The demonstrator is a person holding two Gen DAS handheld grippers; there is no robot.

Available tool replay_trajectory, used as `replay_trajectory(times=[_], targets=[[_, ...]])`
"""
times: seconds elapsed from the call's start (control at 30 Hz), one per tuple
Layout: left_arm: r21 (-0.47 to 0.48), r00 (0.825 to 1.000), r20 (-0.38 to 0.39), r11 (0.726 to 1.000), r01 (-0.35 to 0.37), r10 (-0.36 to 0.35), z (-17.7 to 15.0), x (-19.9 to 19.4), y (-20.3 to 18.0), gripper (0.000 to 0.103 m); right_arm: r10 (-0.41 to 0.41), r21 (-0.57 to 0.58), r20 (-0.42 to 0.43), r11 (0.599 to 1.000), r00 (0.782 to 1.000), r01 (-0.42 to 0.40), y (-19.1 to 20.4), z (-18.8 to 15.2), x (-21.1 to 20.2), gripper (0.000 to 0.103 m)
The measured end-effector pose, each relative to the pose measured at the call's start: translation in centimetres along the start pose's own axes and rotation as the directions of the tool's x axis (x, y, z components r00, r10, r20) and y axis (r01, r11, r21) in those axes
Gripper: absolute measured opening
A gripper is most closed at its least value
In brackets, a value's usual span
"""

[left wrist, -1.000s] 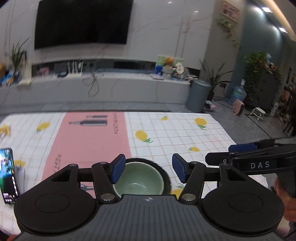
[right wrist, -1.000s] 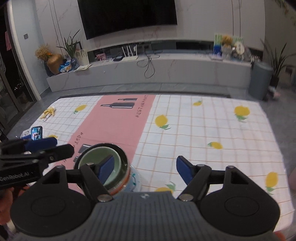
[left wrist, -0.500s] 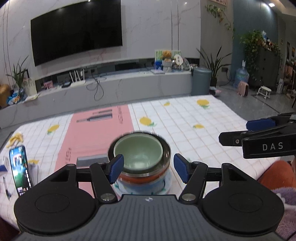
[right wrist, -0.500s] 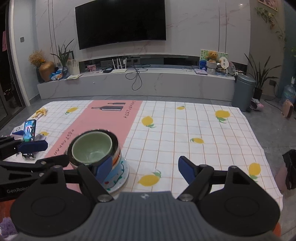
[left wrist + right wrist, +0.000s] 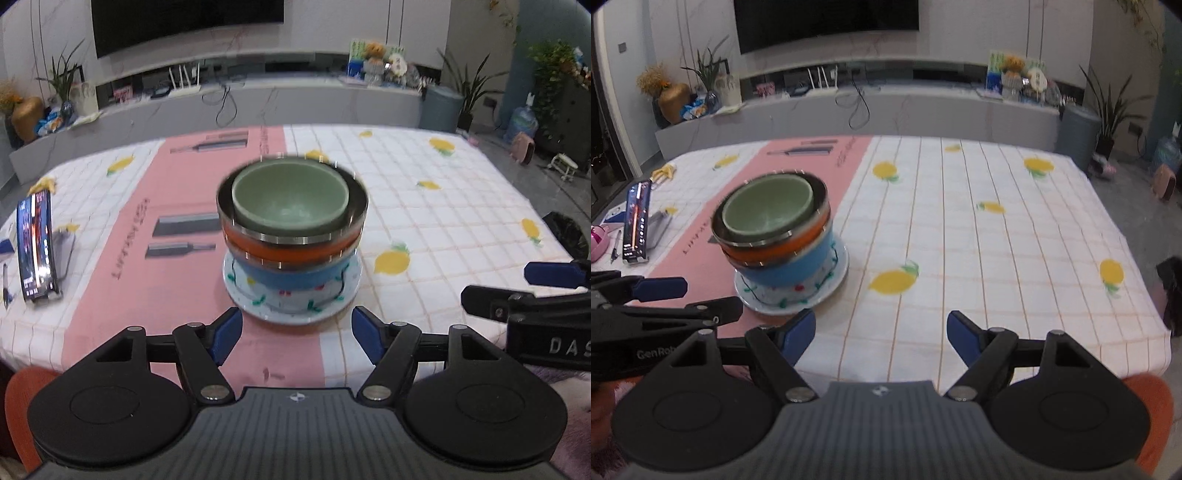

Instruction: Organize plates and bowls

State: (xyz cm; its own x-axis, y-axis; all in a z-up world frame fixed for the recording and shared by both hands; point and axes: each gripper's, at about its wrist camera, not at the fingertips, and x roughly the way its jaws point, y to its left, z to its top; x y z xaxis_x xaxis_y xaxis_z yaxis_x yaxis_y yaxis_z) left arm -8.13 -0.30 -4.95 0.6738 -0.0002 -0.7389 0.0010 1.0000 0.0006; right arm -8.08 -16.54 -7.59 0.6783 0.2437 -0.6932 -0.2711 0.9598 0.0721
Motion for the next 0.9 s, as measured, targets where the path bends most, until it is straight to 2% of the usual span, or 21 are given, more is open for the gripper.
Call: replay_trajectory(times=[0.13,0.4,0.9], targets=[[-0.010,0.998,-0.053,1.000,0.016,-0.016,-0.7,0.7,-0.1,0.080,0.003,0.016,-0.029,1.000,1.000,-0.002,-0.2,-0.2,0.6,0.077],[-0.003,0.999,-0.051,1.000,0.009,-0.009,-0.5,0.8,-0.4,0.080,-0.003,0.014,-0.054,1.000,0.999,0.004,-0.1,-0.2,1.3,0.077],[0.008,0.999,-0.039,1.000,0.008,-0.008,-0.4,0.8,-0.5,0.080,0.001,0.011,-0.052,1.000,0.999,-0.001,-0.1,-0.2,1.3,0.077]])
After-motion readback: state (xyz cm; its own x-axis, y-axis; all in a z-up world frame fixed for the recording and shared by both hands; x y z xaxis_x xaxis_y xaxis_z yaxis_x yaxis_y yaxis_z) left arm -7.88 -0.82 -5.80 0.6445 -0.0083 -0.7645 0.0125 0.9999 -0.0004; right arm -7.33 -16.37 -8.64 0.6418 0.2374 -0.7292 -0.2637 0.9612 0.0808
